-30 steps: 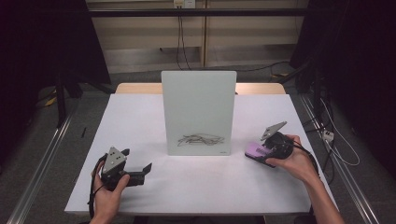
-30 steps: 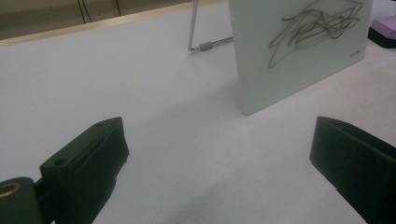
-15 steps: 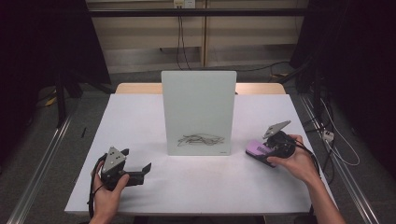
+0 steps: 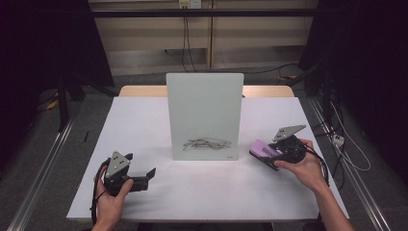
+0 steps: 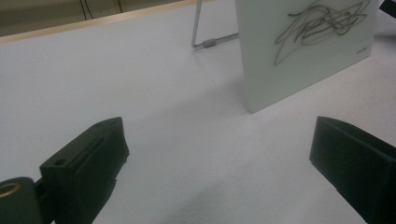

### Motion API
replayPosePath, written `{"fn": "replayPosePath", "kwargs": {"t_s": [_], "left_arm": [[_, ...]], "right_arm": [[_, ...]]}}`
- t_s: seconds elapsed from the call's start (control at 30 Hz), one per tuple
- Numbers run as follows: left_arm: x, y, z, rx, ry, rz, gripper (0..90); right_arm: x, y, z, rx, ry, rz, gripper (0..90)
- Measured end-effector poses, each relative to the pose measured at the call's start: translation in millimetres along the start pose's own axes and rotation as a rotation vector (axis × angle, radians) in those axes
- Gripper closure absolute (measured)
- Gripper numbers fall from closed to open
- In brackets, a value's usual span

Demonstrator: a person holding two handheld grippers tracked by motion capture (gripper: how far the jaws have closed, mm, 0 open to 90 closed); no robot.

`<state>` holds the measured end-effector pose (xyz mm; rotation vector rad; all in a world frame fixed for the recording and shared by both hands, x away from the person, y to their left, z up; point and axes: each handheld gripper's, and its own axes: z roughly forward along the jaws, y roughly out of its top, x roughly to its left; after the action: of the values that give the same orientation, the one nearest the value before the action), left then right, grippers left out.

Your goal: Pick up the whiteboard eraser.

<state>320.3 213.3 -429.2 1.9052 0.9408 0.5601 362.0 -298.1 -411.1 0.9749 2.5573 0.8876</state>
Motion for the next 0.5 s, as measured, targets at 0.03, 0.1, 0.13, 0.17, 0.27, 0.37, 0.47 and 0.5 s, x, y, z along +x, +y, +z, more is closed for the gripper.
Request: {"fn": "replayPosePath", "kwargs": {"t_s": [0.03,0.1,0.13,0.17,0.27,0.37,0.47,0.5], "left_arm": [[0.1,0.0,-0.1,-0.001,-0.001,0.000,4.0],[0.4,-0.1,-0.3,-0.003,0.002,0.000,4.0],[0.3,-0.2,-0.3,-0.004,0.003,-0.002,4.1],[0.4,-0.3,-0.4,-0.005,0.003,-0.003,4.0],[0.7,-0.9,-1.0,-0.006,0.006,-0.009,4.0],[1.4,-1.0,-1.9,-0.005,0.008,-0.007,4.0],[1.7,-0.8,-1.8,-0.005,0.008,-0.004,4.0],[1.7,-0.9,-1.9,-0.002,0.007,-0.006,4.0]], "right_arm": [[1.9,0.1,0.2,-0.012,0.000,0.000,41.0],[2.7,0.1,0.1,-0.016,0.001,0.004,41.0],[3.7,0.1,0.2,-0.027,0.000,0.009,41.0],[4.3,0.3,0.2,-0.035,0.004,0.016,41.0],[6.0,0.8,0.2,-0.062,0.004,0.033,41.1],[7.9,0.7,1.0,-0.084,0.014,0.038,41.1],[9.9,0.5,0.7,-0.105,0.021,0.047,41.2],[10.5,0.5,0.8,-0.117,0.021,0.048,41.2]]}}
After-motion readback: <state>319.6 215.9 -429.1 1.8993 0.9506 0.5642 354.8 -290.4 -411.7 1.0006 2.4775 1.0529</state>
